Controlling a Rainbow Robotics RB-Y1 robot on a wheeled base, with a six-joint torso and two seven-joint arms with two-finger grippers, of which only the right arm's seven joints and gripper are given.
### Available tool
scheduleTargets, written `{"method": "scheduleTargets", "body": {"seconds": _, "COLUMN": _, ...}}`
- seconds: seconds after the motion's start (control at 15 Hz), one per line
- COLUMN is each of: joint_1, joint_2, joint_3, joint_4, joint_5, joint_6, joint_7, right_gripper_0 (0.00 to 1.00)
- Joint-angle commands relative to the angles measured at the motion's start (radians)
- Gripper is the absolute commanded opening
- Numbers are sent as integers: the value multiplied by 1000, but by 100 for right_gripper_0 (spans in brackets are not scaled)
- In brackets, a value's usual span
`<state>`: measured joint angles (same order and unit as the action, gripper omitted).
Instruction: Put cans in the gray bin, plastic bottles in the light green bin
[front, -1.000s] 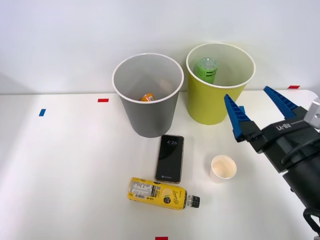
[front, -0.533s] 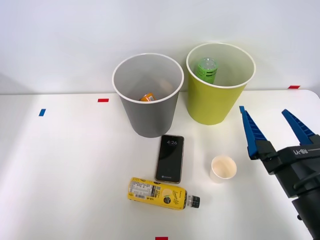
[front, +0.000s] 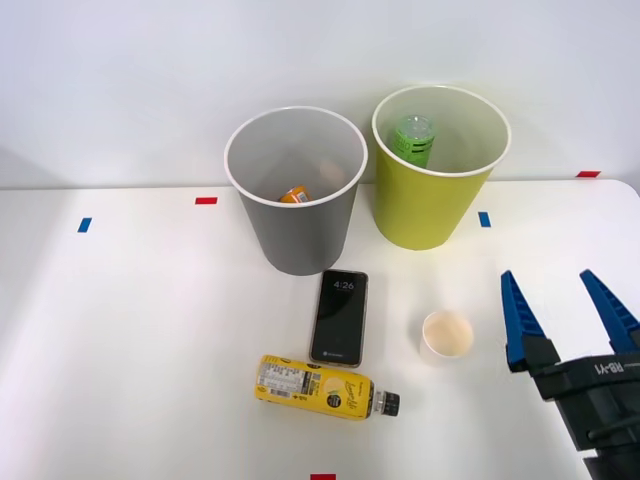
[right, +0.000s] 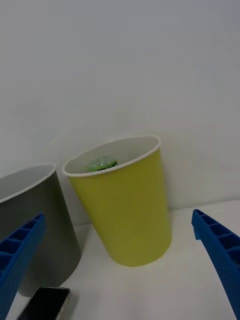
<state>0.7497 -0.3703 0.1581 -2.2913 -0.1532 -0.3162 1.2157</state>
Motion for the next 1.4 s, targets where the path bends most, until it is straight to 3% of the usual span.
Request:
{"method": "scheduleTargets", "body": {"seconds": 0.07, "joint_1": 59, "joint_2": 116, "joint_3": 28, "joint_4": 3, "joint_5": 9, "joint_6": -9, "joint_7": 19, "right_gripper_0": 100}}
{"method": "scheduleTargets", "body": {"seconds": 0.2, "joint_1": 82, "joint_2": 182, "joint_3": 58, "joint_4": 3, "joint_5": 23, "joint_6": -9, "joint_7": 38, "right_gripper_0": 100}}
{"method": "scheduleTargets", "body": {"seconds": 0.67, "joint_1": 105, "joint_2": 231, "joint_3": 104, "joint_4": 4, "joint_5": 64, "joint_6": -11, "joint_7": 64, "right_gripper_0": 100}}
{"method": "scheduleTargets", "body": {"seconds": 0.8, "joint_1": 134, "joint_2": 255, "joint_3": 109, "joint_4": 3, "joint_5": 162, "joint_6": -32, "joint_7": 54, "right_gripper_0": 100}}
{"method": "scheduleTargets", "body": {"seconds": 1.27, "joint_1": 260, "joint_2": 235, "joint_3": 156, "joint_4": 13, "joint_5": 228, "joint_6": -121, "joint_7": 44, "right_gripper_0": 100}}
{"method": "scheduleTargets", "body": {"seconds": 1.4, "joint_1": 198, "joint_2": 254, "joint_3": 127, "joint_4": 127, "joint_5": 242, "joint_6": -222, "joint_7": 36, "right_gripper_0": 100}}
